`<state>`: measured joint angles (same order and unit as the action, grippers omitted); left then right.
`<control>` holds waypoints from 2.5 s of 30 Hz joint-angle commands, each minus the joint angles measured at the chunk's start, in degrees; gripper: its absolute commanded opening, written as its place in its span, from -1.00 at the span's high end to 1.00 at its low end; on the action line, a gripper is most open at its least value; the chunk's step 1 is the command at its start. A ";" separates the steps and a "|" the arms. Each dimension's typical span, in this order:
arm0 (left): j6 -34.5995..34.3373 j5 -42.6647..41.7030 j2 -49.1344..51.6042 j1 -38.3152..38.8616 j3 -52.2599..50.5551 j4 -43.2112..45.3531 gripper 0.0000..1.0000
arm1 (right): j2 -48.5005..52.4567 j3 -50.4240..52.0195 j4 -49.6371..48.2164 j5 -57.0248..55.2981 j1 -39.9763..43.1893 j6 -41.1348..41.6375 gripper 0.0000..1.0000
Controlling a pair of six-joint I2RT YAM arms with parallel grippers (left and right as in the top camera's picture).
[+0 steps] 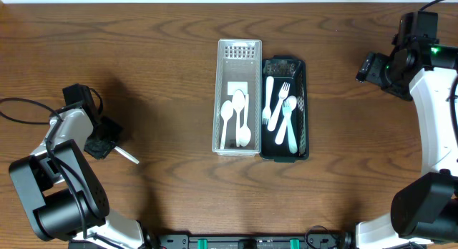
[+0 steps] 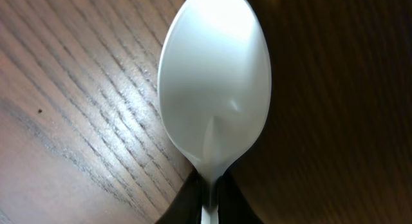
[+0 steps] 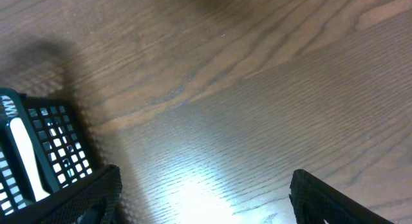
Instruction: Pack container
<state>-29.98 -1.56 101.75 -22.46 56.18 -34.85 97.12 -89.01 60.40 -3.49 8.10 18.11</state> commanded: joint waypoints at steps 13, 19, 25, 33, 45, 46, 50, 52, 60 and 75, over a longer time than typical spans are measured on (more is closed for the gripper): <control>3.67 1.66 -5.79 8.31 7.37 -10.67 0.88 | 0.02 0.31 0.07 -1.01 0.20 -1.03 -0.73; 8.55 2.23 -14.03 24.26 19.21 -18.43 0.89 | 0.02 0.31 0.07 -1.01 0.20 -1.05 -0.74; 13.11 2.27 -14.88 41.51 26.62 -18.67 0.89 | 0.02 0.31 -0.02 -1.01 0.20 -1.05 -0.74; 15.39 2.47 -8.63 55.06 26.56 -11.26 0.88 | 0.02 0.31 -0.04 -1.01 0.20 -1.07 -0.75; 15.37 2.36 7.67 56.19 26.56 -9.22 0.88 | 0.02 0.31 0.26 -1.01 0.20 -1.70 -0.74; 15.37 2.36 7.96 56.19 26.56 -9.22 0.88 | 0.02 0.31 0.26 -1.01 0.20 -1.70 -0.75; 15.37 2.38 7.96 56.19 26.58 -9.18 0.49 | 0.02 0.31 0.26 -1.01 0.20 -1.70 -0.75; 15.37 2.38 7.93 56.19 26.58 -9.20 0.33 | 0.02 0.31 0.28 -1.01 0.20 -1.75 -0.75; 15.43 10.19 2.56 56.13 28.39 -11.69 0.14 | 0.02 0.31 -0.28 -1.01 0.13 -2.43 -0.75; 16.00 15.76 -12.04 34.12 28.44 -8.07 -0.96 | 0.37 0.31 -20.52 -1.03 -11.04 -11.19 -0.97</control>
<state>-14.33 12.95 88.16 15.33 84.44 -43.24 97.12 -88.77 42.35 -4.23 -1.52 10.55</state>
